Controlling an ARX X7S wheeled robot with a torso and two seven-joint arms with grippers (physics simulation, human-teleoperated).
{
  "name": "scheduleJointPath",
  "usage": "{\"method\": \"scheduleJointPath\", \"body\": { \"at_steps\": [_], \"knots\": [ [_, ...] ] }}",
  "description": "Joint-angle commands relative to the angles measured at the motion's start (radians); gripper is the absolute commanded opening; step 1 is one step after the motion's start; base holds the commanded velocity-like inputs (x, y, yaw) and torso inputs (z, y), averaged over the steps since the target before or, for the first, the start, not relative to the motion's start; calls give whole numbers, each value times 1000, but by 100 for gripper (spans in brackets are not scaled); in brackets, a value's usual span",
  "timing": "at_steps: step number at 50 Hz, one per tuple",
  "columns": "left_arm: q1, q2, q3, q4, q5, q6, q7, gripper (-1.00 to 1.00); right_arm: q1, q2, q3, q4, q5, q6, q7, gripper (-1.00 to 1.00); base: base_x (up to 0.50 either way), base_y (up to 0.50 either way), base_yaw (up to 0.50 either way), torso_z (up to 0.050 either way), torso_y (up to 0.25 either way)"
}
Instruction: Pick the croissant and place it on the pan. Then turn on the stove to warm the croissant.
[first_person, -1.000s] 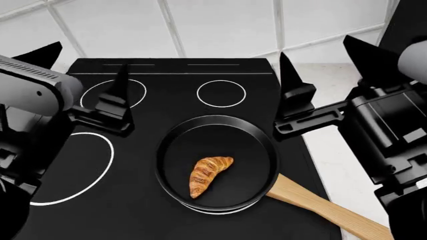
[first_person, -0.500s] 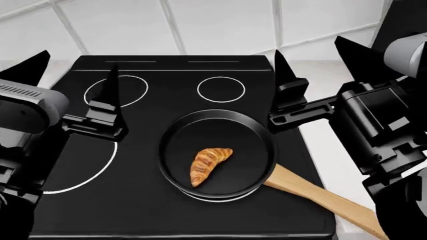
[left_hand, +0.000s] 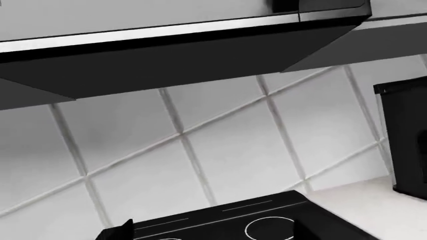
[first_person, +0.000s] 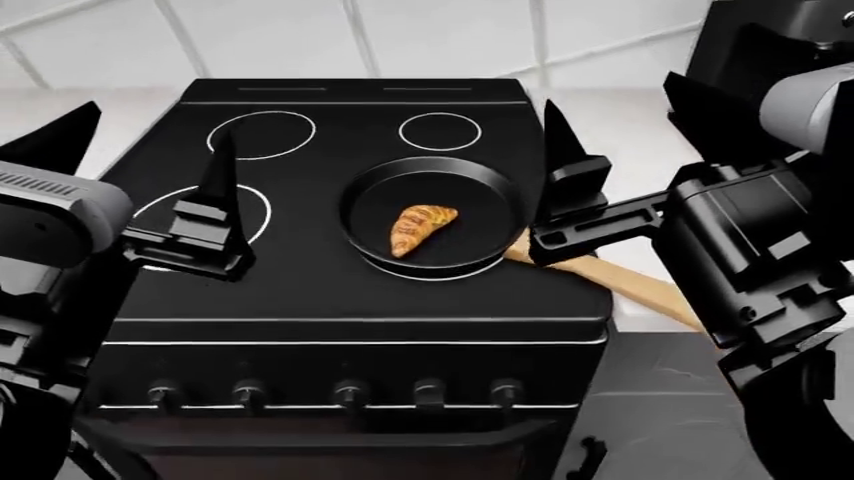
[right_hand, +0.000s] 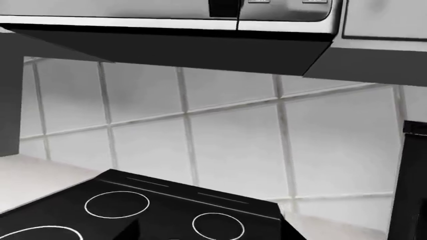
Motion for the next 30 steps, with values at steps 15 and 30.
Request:
{"method": "scheduleJointPath", "body": {
  "at_steps": [15,30],
  "knots": [
    [13,3,-2,-23,29,29,12,100,-22,4,-5,-7,-30,-19,-8,100,-472,0,0,0,0],
    [0,16,21,-49,38,35,25,100,-35,3,-13,-1,-60,-31,-32,100,0,154,0,0,0]
  ]
}}
